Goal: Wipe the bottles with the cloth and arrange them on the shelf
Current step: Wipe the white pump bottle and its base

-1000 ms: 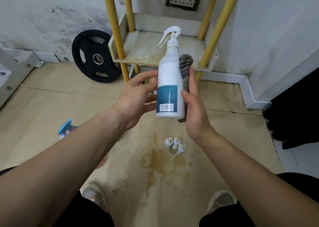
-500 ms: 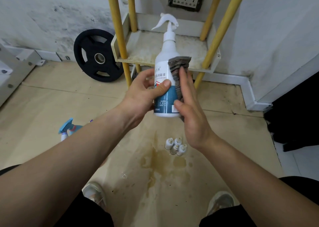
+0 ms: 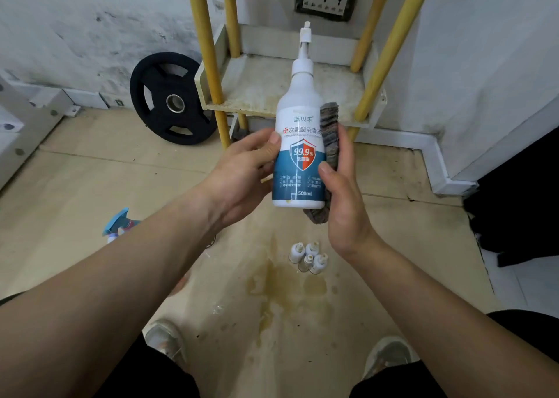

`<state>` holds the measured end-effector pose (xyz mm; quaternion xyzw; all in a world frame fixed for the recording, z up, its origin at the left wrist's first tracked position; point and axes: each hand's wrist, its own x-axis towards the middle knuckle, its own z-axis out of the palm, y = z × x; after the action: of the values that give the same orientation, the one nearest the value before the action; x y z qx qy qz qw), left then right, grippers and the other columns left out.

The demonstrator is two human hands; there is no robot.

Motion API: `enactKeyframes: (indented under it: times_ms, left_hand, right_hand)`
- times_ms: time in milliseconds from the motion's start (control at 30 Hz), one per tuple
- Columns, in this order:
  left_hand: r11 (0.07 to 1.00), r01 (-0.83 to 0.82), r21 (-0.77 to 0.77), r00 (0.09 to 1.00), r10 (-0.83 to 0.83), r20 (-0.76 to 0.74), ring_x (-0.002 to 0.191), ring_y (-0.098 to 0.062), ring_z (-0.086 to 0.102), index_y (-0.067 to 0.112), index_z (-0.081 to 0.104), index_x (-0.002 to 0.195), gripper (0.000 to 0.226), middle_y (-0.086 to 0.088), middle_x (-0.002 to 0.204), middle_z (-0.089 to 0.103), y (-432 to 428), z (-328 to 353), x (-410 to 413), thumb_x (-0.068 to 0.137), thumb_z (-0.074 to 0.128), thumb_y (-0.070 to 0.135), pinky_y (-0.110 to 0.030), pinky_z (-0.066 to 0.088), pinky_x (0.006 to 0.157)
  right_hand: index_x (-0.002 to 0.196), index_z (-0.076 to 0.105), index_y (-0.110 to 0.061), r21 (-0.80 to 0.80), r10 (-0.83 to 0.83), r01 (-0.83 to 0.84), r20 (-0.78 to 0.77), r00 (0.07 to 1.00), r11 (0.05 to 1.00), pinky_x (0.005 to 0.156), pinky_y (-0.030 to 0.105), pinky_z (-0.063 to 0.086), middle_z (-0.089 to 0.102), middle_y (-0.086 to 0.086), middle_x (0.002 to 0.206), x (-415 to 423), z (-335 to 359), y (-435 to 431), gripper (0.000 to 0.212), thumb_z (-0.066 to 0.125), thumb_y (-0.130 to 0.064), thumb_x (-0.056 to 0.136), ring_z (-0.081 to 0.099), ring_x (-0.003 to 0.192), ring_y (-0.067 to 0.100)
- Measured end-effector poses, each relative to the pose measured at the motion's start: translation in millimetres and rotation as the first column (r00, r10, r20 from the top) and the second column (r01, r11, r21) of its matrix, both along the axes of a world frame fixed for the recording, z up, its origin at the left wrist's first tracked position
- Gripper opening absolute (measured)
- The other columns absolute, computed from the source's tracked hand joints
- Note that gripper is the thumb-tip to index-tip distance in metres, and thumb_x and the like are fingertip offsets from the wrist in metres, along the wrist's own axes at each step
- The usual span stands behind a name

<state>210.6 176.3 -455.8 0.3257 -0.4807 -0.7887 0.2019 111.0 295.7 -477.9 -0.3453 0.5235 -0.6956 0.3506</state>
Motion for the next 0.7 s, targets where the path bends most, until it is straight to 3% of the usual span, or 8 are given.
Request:
enactKeyframes:
  times_ms: [67,133,233,300,367,533,600,700]
  left_hand:
    - [0.995,0.066,0.073,0.998,-0.064,-0.029,0.123,-0.034,0.06,0.004,0.057,0.137,0.049,-0.021,0.138,0.06,-1.8,-1.0,1.7,0.098,0.059,0.035,-0.051,0.049,0.106]
    - [0.985,0.139,0.105,0.989,-0.132,-0.07,0.135,-0.042,0.05,0.001,0.053,0.14,0.058,-0.026,0.143,0.054,-5.6,-2.7,4.3,0.095,0.059,0.036,-0.06,0.041,0.111]
    - [0.98,0.195,0.037,0.979,-0.193,-0.062,0.128,-0.038,0.058,0.005,0.049,0.142,0.057,-0.023,0.139,0.058,-6.7,-2.8,6.0,0.094,0.058,0.033,-0.054,0.051,0.103]
    - [0.984,0.178,-0.02,0.984,-0.178,-0.021,0.111,-0.032,0.068,0.011,0.049,0.14,0.057,-0.016,0.127,0.067,-4.1,-1.6,5.2,0.09,0.066,0.031,-0.045,0.058,0.089]
    - [0.981,0.181,-0.074,0.983,-0.181,0.01,0.106,-0.031,0.071,0.016,0.047,0.141,0.059,-0.013,0.122,0.071,-0.5,-0.6,3.1,0.089,0.072,0.03,-0.045,0.059,0.086]
    - [0.957,0.213,-0.198,0.977,-0.206,0.055,0.106,-0.029,0.072,0.026,0.05,0.142,0.051,-0.013,0.117,0.072,8.0,2.2,-0.3,0.094,0.066,0.027,-0.043,0.061,0.083]
    - [0.958,0.209,-0.194,0.977,-0.211,0.011,0.109,-0.026,0.071,0.027,0.054,0.141,0.043,-0.01,0.121,0.071,13.9,1.3,-2.0,0.099,0.061,0.028,-0.04,0.06,0.081]
    - [0.987,0.142,-0.075,0.979,-0.151,-0.135,0.112,-0.031,0.068,0.014,0.055,0.139,0.036,-0.016,0.129,0.067,17.9,-0.9,-5.2,0.105,0.051,0.024,-0.041,0.058,0.085]
  right_hand:
    - [0.157,0.023,-0.026,-0.034,-0.001,0.002,0.053,0.999,0.999,0.081,0.026,0.056,0.052,0.002,0.145,0.9,1.1,-0.4,0.072,0.049,-0.021,0.09,0.066,0.114,0.01]
    - [0.158,0.022,-0.024,-0.036,0.009,-0.007,0.058,0.998,0.999,0.086,0.029,0.056,0.05,0.004,0.148,3.7,1.3,0.4,0.073,0.05,-0.021,0.09,0.063,0.12,0.013]
    - [0.157,0.023,-0.032,0.009,0.018,-0.018,0.001,1.0,1.0,0.089,0.028,0.055,0.044,0.002,0.156,2.1,-0.4,0.9,0.072,0.054,-0.03,0.092,0.056,0.131,0.017]
    - [0.16,0.017,-0.033,0.032,0.012,-0.011,-0.033,0.999,0.999,0.106,0.044,0.05,0.039,-0.003,0.16,-2.2,0.0,1.0,0.078,0.054,-0.038,0.092,0.05,0.139,0.017]
    - [0.161,0.013,-0.035,0.042,-0.006,0.008,-0.05,0.999,0.999,0.114,0.053,0.042,0.036,-0.006,0.162,-5.7,2.4,0.2,0.081,0.054,-0.04,0.092,0.047,0.141,0.017]
    - [0.162,0.011,-0.034,0.05,-0.094,0.107,-0.212,0.973,0.993,0.12,0.052,0.033,0.026,-0.008,0.164,-10.6,7.6,-4.3,0.083,0.052,-0.051,0.091,0.035,0.149,0.014]
    - [0.162,0.012,-0.03,0.062,-0.108,0.138,-0.35,0.93,0.988,0.125,0.04,0.023,0.017,-0.006,0.167,-11.4,7.2,-3.9,0.08,0.047,-0.051,0.093,0.021,0.153,0.005]
    - [0.16,0.015,-0.03,0.079,-0.052,0.112,-0.539,0.841,0.99,0.117,0.012,0.017,0.0,-0.002,0.171,-5.0,7.4,0.3,0.072,0.039,-0.049,0.095,0.006,0.152,-0.008]
